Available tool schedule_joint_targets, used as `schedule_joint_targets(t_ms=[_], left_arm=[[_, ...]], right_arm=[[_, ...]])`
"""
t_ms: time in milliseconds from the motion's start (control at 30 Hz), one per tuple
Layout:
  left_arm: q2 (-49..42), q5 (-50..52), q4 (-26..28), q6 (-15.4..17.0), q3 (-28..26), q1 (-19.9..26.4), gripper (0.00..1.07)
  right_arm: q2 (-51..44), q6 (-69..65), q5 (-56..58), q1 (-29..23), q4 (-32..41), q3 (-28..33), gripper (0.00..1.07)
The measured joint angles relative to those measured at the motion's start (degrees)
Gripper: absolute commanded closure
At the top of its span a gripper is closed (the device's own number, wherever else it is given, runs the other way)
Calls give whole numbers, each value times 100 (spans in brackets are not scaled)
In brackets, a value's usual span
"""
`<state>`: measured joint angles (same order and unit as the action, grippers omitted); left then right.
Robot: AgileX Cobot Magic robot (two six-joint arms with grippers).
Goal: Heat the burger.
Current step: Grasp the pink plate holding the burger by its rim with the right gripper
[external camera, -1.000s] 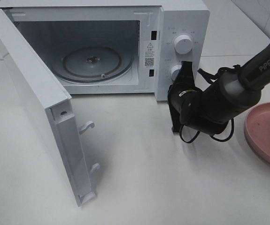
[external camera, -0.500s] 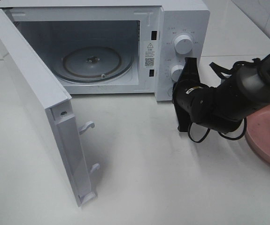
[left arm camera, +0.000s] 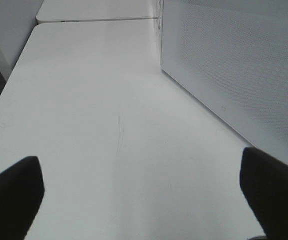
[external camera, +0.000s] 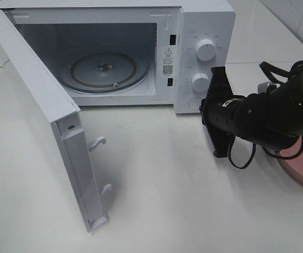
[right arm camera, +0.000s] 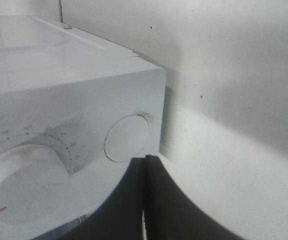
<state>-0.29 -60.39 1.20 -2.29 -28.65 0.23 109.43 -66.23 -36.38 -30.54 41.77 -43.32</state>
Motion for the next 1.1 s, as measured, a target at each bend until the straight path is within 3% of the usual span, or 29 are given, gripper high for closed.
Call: schedule_joint_targets(t_ms=[333, 600, 933, 1100], left_arm=[[0, 0, 0, 0, 0, 0, 7], [0, 0, 0, 0, 0, 0, 7], [0, 0, 0, 0, 0, 0, 7], [0, 0, 0, 0, 0, 0, 7]], right_arm=[[-716, 1352, 1134, 11, -46, 241, 107], [-1220, 2733, 2515, 338, -447, 241, 107], [-1679, 3673, 4234, 877, -1610, 241, 105], [-1816, 4148, 5632, 1083, -2550, -120, 104]])
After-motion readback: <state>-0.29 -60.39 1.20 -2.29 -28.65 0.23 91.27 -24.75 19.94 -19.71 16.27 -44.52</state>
